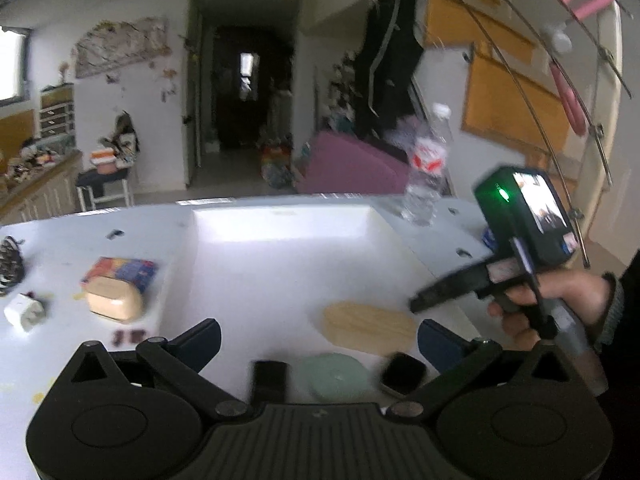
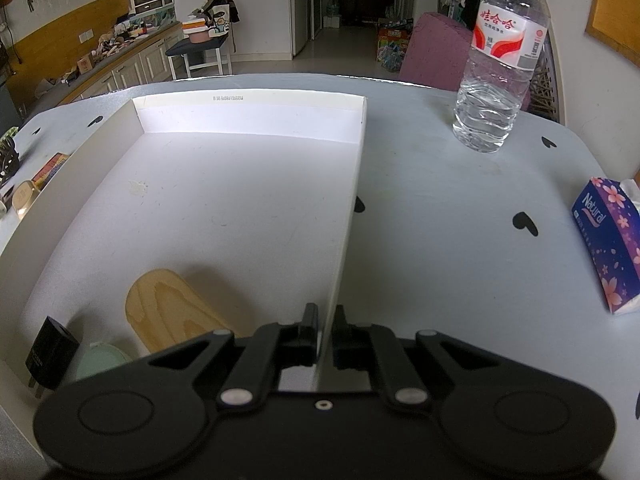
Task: Organize rigid objects
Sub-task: 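Move the left tool back and grasp the white plug adapter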
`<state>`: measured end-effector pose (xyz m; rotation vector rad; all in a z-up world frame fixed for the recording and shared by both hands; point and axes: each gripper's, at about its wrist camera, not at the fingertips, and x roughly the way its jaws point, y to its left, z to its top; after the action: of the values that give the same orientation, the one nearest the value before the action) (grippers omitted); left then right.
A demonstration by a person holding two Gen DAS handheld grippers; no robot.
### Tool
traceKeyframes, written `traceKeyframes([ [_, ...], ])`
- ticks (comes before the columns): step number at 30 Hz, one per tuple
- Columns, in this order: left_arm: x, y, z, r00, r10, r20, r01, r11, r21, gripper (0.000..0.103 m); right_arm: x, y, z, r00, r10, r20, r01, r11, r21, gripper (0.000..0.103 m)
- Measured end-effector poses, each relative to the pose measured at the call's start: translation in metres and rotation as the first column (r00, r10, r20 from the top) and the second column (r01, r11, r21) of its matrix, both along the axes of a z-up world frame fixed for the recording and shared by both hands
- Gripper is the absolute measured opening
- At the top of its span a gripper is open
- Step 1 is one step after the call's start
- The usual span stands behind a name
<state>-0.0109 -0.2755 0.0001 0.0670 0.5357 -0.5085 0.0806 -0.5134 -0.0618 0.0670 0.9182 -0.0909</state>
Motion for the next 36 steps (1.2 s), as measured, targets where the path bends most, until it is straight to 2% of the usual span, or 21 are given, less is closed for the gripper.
traceKeyframes([
  [4, 0.006, 0.029, 0.005, 0.994, 0.101, 0.036, -0.1, 0.995, -0.021, 0.103, 0.0, 0.0, 0.0, 1.0, 0.0, 0.0, 0.0, 1.0, 0.0, 0.007],
  [7, 0.013, 0.051, 0.006, 0.981, 0.181, 0.067, -0.18, 0.983, -0.029, 0.103, 0.0, 0.0, 0.0, 1.0, 0.0, 0.0, 0.0, 1.0, 0.0, 0.007],
  [15, 0.044, 0.104, -0.008, 0.931, 0.33, 0.157, -0.334, 0.943, -0.001, 0.103, 0.0, 0.0, 0.0, 1.0, 0.0, 0.0, 0.0, 1.0, -0.001, 0.007],
  [23, 0.1, 0.172, -0.035, 0.875, 0.461, 0.147, -0.468, 0.884, 0.008, 0.103, 0.0, 0.0, 0.001, 1.0, 0.004, 0.001, -0.004, 1.0, -0.006, 0.007],
  [27, 0.128, 0.198, -0.045, 0.885, 0.448, 0.125, -0.452, 0.892, 0.009, 0.101, 0.0, 0.0, 0.001, 1.0, 0.004, 0.001, -0.004, 1.0, -0.005, 0.007],
  [32, 0.152, 0.211, -0.059, 0.901, 0.4, 0.17, -0.416, 0.907, 0.068, 0.099, 0.0, 0.0, 0.001, 1.0, 0.004, 0.002, -0.004, 1.0, -0.005, 0.007],
  [34, 0.161, 0.221, -0.059, 0.906, 0.402, 0.135, -0.41, 0.911, 0.039, 0.099, 0.0, 0.001, 0.001, 1.0, 0.004, 0.002, -0.004, 1.0, -0.006, 0.007],
  [36, 0.165, 0.231, -0.058, 0.913, 0.393, 0.108, -0.392, 0.92, -0.032, 0.099, 0.0, 0.0, 0.001, 1.0, 0.003, 0.003, -0.003, 1.0, -0.005, 0.007],
])
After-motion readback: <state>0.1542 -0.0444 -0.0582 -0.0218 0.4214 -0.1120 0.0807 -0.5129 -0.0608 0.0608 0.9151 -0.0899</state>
